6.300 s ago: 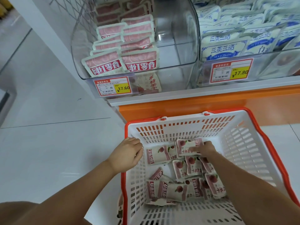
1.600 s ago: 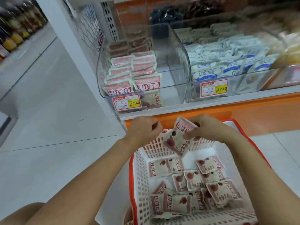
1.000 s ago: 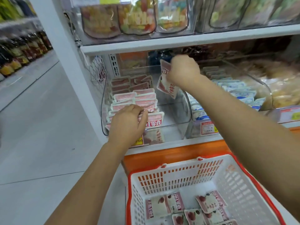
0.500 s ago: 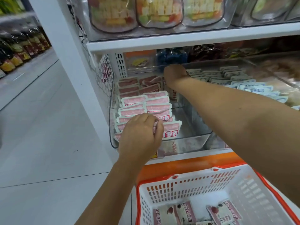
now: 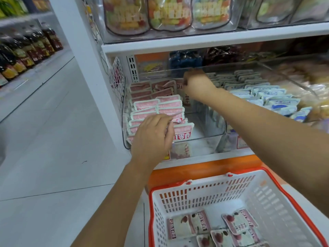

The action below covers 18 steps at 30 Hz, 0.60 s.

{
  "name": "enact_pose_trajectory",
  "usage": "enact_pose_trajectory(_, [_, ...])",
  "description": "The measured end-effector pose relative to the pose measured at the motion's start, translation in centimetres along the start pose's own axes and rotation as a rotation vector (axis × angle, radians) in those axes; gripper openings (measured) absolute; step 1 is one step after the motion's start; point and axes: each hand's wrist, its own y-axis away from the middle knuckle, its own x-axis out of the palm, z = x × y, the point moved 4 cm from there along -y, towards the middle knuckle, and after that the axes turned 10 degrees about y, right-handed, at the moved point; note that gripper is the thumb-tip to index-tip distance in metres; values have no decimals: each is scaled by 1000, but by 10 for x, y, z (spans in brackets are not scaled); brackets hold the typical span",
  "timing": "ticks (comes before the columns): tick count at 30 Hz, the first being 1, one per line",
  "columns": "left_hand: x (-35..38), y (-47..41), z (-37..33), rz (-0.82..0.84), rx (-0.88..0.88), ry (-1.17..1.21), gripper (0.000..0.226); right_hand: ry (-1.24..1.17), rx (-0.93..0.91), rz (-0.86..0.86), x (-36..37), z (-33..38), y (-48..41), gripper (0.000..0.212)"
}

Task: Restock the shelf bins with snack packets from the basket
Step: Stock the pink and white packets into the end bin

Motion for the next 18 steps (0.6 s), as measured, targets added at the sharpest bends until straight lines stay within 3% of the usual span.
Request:
enact_pose_trajectory(5, [1,29,-38,-125,207,95,21,-173,-122,-191,-27,-20,111,29])
enact_pose_trajectory(8, [20,62,-60,86,280,105,26,-258,-156,-173,-4,-38,171,35])
enact_pose_trajectory(10, [40,92,-53,281,195,83,31,-243,-150,-63,32,-53,203,36])
enact_pose_trajectory(14, [76,159,-19,698,-90,30,34,-23,-98,374,126,-86,258,34])
enact_pose_trajectory(18, [92,204,8,853,-246,23,34,-42,168,772,210,-137,313,19])
